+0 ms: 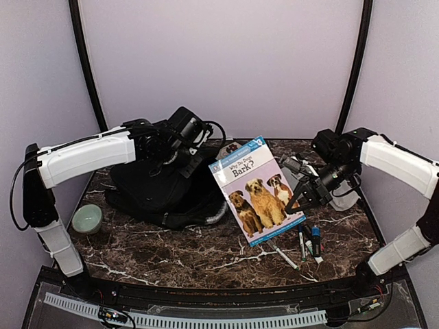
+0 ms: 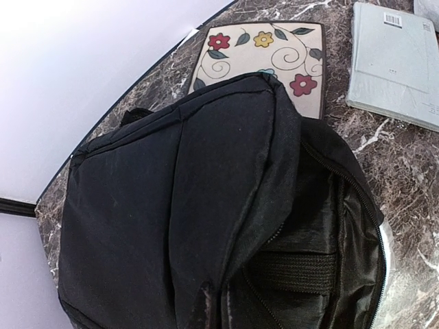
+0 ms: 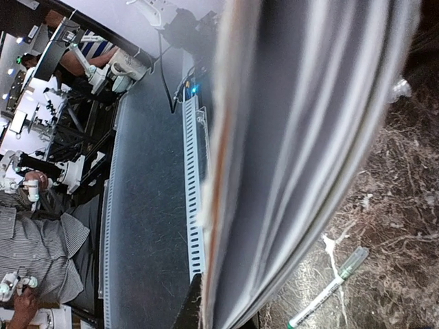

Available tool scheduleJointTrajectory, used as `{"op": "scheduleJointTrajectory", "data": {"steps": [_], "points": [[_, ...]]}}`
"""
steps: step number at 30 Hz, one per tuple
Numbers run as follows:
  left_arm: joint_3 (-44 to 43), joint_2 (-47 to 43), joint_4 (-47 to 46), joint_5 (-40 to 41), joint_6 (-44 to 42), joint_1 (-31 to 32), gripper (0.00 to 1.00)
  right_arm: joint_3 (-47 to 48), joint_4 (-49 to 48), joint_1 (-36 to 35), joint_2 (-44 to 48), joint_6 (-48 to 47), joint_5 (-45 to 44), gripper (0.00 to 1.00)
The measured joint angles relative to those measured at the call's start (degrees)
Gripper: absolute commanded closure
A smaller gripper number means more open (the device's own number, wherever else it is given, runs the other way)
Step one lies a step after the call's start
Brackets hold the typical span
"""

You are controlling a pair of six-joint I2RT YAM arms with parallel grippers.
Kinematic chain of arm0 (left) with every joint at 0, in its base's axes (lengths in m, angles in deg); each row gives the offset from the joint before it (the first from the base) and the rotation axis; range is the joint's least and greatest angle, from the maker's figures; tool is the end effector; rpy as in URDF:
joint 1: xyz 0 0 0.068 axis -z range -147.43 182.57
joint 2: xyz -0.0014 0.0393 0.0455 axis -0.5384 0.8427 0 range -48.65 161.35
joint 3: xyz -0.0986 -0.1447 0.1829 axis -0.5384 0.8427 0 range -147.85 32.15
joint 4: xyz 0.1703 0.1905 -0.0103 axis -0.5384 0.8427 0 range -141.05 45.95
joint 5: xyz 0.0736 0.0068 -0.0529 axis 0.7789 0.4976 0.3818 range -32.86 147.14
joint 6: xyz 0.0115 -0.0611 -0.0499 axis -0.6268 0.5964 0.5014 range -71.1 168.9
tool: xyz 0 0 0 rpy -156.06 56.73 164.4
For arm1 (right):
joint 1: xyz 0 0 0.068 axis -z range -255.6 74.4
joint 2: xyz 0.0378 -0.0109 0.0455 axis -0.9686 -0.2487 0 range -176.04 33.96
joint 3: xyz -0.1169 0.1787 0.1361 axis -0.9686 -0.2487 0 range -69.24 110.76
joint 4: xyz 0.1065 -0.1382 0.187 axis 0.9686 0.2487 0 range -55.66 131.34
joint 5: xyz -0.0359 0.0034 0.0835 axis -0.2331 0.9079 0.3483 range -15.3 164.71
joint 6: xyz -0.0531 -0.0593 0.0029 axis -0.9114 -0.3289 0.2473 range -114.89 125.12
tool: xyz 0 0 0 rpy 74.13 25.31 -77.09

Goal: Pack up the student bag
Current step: Place the book in the largest pocket of the bag.

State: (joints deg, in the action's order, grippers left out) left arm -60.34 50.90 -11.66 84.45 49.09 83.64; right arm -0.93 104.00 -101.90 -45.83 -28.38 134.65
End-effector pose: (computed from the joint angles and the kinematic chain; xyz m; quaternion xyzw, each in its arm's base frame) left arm 0.2745 -0.2897 0.2862 0.3086 0.8525 0.0418 0.4198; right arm 0.1885 0.1594 0.2576 -0.4639 0.7295 0.4929 0.0980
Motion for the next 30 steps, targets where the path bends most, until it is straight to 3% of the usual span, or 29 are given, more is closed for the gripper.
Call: {"op": "scheduleJointTrajectory", "data": {"steps": [7, 16, 25, 30], "points": [[3.48, -1.90, -4.39, -0.20, -1.95, -0.85, 1.00, 0.11, -0.46, -6.84, -8.57, 2.60, 0.22, 1.00], [9.75, -6.99, -10.32, -2.93, -3.91, -1.29, 1.00, 0.61, -2.78, -12.07, -12.24, 8.33, 0.55, 1.00], [16.26, -17.22, -16.37, -12.92, -7.13, -1.05, 1.00, 18.21, 1.25, -13.20, -29.40, 9.99, 3.45, 1.00], [16.76, -18.25, -18.16, -15.08, -9.44, 0.76, 1.00, 19.08, 2.19, -13.20, -32.15, 12.11, 6.95, 1.00]]}}
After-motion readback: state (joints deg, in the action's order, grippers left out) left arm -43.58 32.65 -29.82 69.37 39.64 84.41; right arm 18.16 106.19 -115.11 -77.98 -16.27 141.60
